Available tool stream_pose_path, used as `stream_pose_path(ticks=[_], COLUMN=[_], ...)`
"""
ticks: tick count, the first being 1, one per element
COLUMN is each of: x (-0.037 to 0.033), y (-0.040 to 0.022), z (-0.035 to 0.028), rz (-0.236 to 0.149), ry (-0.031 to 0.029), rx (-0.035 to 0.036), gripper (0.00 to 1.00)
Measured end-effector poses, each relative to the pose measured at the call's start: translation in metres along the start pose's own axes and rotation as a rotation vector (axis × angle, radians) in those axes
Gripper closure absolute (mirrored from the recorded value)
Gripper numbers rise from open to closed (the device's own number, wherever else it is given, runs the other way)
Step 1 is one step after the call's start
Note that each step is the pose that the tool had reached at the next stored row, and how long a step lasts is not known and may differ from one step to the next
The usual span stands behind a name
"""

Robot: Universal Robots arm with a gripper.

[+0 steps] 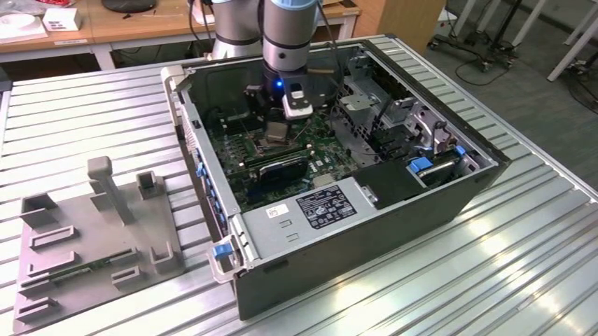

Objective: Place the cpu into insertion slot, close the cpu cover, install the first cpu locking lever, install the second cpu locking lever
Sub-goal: 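Place the cpu into insertion slot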

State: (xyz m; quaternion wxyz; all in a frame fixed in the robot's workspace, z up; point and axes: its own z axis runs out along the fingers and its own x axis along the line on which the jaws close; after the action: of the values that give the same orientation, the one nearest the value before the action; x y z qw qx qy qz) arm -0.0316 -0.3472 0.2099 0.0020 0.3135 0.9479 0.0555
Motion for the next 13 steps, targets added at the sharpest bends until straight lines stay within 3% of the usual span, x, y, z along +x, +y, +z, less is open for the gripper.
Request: stream_pose_path(ticks=[6, 13], x=[0.0, 0.0014], y=[-0.0001, -0.001], z=[0.0004, 0.0003], rz=[0.098, 0.11], ry=[-0.0105, -0.0119], rx=[-0.0032, -0.0035], gripper=[0.46, 0.46])
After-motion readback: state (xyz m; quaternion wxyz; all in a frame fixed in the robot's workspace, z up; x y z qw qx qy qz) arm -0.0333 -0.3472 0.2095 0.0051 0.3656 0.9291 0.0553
